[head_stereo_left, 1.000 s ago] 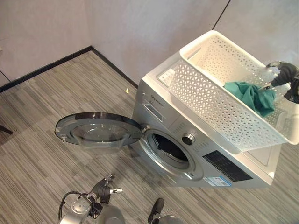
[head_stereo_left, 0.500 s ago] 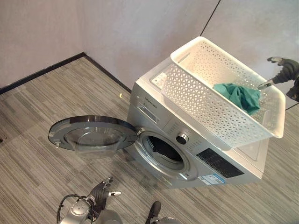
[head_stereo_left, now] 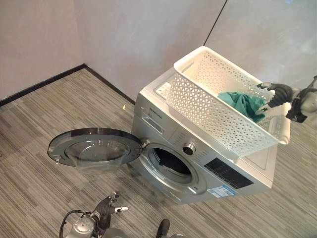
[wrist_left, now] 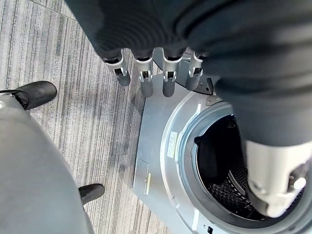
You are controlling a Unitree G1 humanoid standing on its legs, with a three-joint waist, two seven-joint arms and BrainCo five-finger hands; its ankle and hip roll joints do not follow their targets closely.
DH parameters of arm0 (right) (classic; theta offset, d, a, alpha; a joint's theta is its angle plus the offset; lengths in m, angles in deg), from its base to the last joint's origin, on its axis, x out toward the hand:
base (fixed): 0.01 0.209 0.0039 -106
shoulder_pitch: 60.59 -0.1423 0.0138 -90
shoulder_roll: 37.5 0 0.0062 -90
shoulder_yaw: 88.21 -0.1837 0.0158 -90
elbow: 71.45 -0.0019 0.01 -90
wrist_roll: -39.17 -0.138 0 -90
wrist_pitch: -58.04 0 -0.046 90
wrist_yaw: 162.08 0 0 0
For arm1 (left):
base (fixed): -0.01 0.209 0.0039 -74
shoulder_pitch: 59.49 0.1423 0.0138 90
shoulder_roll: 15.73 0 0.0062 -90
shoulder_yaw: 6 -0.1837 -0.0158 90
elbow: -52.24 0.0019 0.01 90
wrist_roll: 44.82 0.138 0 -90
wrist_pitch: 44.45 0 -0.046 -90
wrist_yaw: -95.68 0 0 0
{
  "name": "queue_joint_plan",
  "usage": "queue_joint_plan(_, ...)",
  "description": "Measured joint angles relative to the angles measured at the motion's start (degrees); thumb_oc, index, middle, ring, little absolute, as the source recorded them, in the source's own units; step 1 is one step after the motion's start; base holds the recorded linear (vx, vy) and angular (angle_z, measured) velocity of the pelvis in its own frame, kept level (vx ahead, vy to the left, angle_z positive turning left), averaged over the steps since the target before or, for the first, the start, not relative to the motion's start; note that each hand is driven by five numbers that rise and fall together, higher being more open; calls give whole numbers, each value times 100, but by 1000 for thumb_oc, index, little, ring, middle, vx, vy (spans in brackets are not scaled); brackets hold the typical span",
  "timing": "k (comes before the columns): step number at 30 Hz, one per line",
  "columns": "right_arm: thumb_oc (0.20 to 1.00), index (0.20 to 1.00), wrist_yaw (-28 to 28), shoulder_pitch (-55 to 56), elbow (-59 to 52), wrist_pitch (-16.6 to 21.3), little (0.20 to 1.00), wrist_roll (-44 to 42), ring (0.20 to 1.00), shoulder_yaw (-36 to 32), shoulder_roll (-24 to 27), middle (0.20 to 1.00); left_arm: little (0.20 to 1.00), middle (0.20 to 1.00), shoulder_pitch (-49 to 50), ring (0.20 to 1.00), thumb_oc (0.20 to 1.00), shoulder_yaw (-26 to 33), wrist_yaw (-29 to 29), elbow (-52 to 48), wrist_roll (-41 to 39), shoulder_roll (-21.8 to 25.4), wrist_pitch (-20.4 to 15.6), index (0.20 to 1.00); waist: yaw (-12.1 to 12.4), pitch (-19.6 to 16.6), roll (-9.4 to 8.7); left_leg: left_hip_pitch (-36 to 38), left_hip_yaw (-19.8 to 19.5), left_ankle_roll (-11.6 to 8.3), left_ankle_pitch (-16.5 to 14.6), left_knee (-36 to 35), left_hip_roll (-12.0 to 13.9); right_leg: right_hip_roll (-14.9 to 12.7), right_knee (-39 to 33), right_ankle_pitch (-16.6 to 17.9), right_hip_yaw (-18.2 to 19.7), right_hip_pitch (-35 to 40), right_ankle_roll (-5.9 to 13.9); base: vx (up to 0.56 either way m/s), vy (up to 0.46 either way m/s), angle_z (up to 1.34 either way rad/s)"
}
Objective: Grab the laundry basket,head to the washer,open it,put in the laundry and shut it.
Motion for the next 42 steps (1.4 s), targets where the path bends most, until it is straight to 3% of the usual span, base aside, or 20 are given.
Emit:
queue_joint_plan(10, 1000, 1000, 5, 7, 499, -17, 1000, 6, 1000, 13, -66, 1000, 1000, 1000, 60, 1000, 1000, -5, -1, 9, -2, -4, -1, 1000, 196, 32, 57, -255, -200, -3, 42, 16, -2, 2, -1, -23, -193, -101, 14, -20, -21, 10)
queue_joint_plan(14, 1000, 1000, -11, 21, 854, -24, 1000, 2, 1000, -31, -186, 1000, 1000, 1000, 14, 1000, 1000, -33, 7, 87, -3, 2, -5, 1000, 351, 171, 206, -572, -370, -5, 88, 118, -12, 10, 0, -22, -349, -253, 12, -54, -36, 22)
queue_joint_plan(18, 1000, 1000, -143, 28, 1186, -34, 1000, 2, 1000, -220, -221, 1000, 1000, 1000, -112, 1000, 1000, -46, 46, 80, -6, 23, -21, 1000, 469, 538, 367, -1042, -660, -24, 160, 261, -16, 37, 1, 0, -604, -476, -17, -43, -36, 27)
queue_joint_plan(25, 1000, 1000, -97, 129, 1256, -214, 1000, 5, 1000, -678, -243, 1000, 1000, 1000, -215, 1000, 1000, -47, 129, 90, 0, 41, -31, 1000, 553, 797, 175, -1186, -753, -30, 171, 295, -26, 36, -1, -13, -673, -554, -4, 6, -24, 8)
queue_joint_plan(26, 495, 495, -59, 156, 1194, -296, 495, 11, 495, -658, -244, 495, 1000, 1000, -268, 1000, 1000, -45, 129, 82, 1, 40, -32, 1000, 557, 792, 168, -1186, -770, -30, 171, 292, -34, 30, -1, -21, -698, -541, 6, 16, -13, 7)
queue_joint_plan(27, 495, 495, -33, 216, 1090, -329, 495, 12, 495, -676, -232, 495, 1000, 1000, -274, 1000, 1000, -42, 129, 52, 5, 43, -31, 1000, 555, 790, 165, -1181, -772, -30, 171, 291, -35, 28, -2, -20, -701, -536, 4, 3, 0, 4)
queue_joint_plan(28, 200, 200, 0, 243, 1004, -344, 200, 10, 200, -706, -211, 200, 1000, 1000, -273, 1000, 1000, -40, 129, 17, 6, 60, -30, 1000, 551, 789, 164, -1177, -771, -30, 171, 291, -36, 28, -1, -20, -701, -534, 4, -5, 33, -2)
queue_joint_plan(34, 200, 200, -302, 546, 665, -223, 200, -255, 200, -1475, -342, 200, 1000, 1000, -332, 1000, 1000, 2, 150, 25, 5, 7, -30, 1000, 482, 795, 201, -968, -665, -13, 159, 253, -55, -5, -1, -10, -606, -405, -10, 9, 49, -7)
queue_joint_plan(37, 200, 200, -630, 1049, 10, -49, 200, -909, 200, -2525, -433, 200, 1000, 1000, -385, 1000, 1000, 47, 179, 47, 10, -19, -30, 1000, 387, 789, 260, -757, -579, 6, 147, 179, -63, -17, 1, -6, -514, -286, -14, 44, 54, -12)
queue_joint_plan(39, 200, 200, -1013, 1128, -25, 140, 200, -1148, 200, -2817, -505, 200, 1000, 1000, -457, 1000, 1000, 71, 186, 48, 11, -61, -37, 1000, 328, 747, 356, -569, -525, 30, 98, 163, -67, -27, 1, -12, -481, -133, -6, 89, 75, -11)
queue_joint_plan(42, 200, 200, -1474, 1260, -536, 278, 200, -1262, 200, -3767, -564, 200, 1000, 1000, -430, 1000, 1000, 227, 225, 89, 16, -182, -40, 1000, 232, 598, 547, -318, -452, 44, 62, 70, -96, -60, 2, -23, -436, 40, 12, 90, 75, -8)
